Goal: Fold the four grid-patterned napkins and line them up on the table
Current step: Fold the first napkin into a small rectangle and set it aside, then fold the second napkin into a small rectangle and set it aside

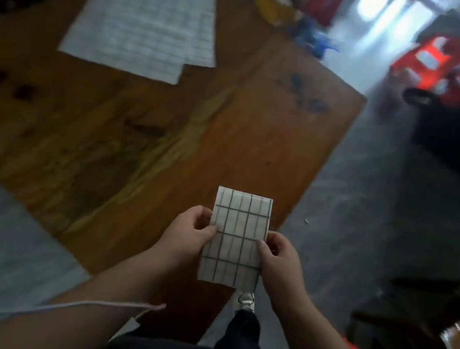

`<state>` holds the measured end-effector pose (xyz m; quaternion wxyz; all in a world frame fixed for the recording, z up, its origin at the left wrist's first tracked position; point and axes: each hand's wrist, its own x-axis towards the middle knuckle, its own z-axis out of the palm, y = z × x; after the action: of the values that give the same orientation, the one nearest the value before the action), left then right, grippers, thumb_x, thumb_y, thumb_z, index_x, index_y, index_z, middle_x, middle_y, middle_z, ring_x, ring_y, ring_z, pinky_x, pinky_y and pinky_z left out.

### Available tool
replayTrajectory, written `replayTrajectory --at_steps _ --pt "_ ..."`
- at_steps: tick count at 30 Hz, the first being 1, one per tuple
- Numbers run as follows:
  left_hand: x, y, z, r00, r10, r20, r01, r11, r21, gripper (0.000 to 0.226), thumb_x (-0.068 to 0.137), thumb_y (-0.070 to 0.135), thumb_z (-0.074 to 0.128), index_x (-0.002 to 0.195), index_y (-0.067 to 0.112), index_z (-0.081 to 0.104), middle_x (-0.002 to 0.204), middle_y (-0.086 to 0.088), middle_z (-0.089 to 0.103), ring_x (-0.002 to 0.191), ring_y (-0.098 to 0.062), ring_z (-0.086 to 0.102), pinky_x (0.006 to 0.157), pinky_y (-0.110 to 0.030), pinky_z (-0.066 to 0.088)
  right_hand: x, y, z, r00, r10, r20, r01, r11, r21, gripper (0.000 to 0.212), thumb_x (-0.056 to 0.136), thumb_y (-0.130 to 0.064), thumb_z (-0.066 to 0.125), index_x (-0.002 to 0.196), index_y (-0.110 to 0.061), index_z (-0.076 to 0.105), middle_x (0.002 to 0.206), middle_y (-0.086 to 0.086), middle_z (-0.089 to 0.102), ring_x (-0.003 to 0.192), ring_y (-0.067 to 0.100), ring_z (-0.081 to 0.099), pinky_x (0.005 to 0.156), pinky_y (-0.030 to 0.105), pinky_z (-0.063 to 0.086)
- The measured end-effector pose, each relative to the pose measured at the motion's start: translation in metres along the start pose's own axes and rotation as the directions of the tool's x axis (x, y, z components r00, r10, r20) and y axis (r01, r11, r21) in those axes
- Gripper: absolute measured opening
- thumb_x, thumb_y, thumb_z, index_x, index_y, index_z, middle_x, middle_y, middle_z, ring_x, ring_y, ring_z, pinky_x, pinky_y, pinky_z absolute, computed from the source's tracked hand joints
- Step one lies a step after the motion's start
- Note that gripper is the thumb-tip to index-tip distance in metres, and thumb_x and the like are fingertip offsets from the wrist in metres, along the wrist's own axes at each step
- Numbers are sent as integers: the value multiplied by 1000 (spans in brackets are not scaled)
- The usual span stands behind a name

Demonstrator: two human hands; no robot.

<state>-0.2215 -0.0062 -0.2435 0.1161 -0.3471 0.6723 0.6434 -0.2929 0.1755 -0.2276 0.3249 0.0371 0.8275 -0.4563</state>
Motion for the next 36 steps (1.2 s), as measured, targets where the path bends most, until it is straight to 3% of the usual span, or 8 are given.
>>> replayTrajectory --at_steps 6,13,21,27,29,31,33,36 --pt "14 -37 14 932 -222 -286 208 975 -79 14 97 27 64 109 30 57 110 6 61 103 -17 61 92 -46 56 77 -2 6 944 -21 329 118 954 -276 11 102 -26 58 111 -29 64 104 -9 69 92 9 68 69 27 55" --pt "5 -54 59 771 -372 -516 316 928 -198 22 96 27 66 117 24 59 109 3 66 91 -10 62 75 -32 54 119 -2 7 847 1 532 314 806 -502 13 100 -25 60 112 -32 59 100 -12 66 87 4 64 63 21 47" --pt "5 -59 79 742 -448 -499 315 890 -329 46 95 22 67 138 24 48 108 13 54 105 -14 57 74 -26 47 139 5 11 795 51 605 374 744 -554 29 101 -25 61 129 -23 54 100 -13 61 84 7 65 62 22 50" --pt "-15 -61 82 729 -436 -528 352 900 -257 54 97 26 63 147 26 41 142 5 55 117 -13 53 77 -23 43 131 1 2 770 64 635 436 674 -596 48 100 -23 60 145 -20 44 100 -16 55 85 7 63 60 22 46" --pt "-27 -63 83 721 -419 -552 385 904 -184 53 98 25 61 147 26 40 146 2 53 125 -17 54 90 -29 48 124 -4 -1 762 26 647 494 623 -606 47 100 -21 59 145 -20 45 113 -10 55 85 5 59 60 20 43" --pt "-42 -66 81 711 -369 -598 424 904 -54 53 99 24 60 148 27 40 146 0 53 128 -18 53 101 -37 49 114 -10 0 724 -38 689 602 524 -603 49 100 -21 57 147 -22 44 130 -4 52 95 7 57 67 21 48" --pt "-60 -67 75 710 -311 -631 473 875 101 53 99 25 58 149 27 38 145 -3 52 130 -23 51 106 -42 47 101 -18 4 657 -87 749 716 383 -584 54 100 -25 56 151 -25 39 142 -2 49 124 14 51 93 34 54" --pt "-92 -72 61 734 -229 -640 497 823 275 58 100 28 55 153 25 33 153 -4 44 137 -26 43 111 -44 41 72 -30 18 542 -138 829 836 183 -517 59 103 -33 53 156 -23 31 156 0 39 146 21 33 117 41 35"
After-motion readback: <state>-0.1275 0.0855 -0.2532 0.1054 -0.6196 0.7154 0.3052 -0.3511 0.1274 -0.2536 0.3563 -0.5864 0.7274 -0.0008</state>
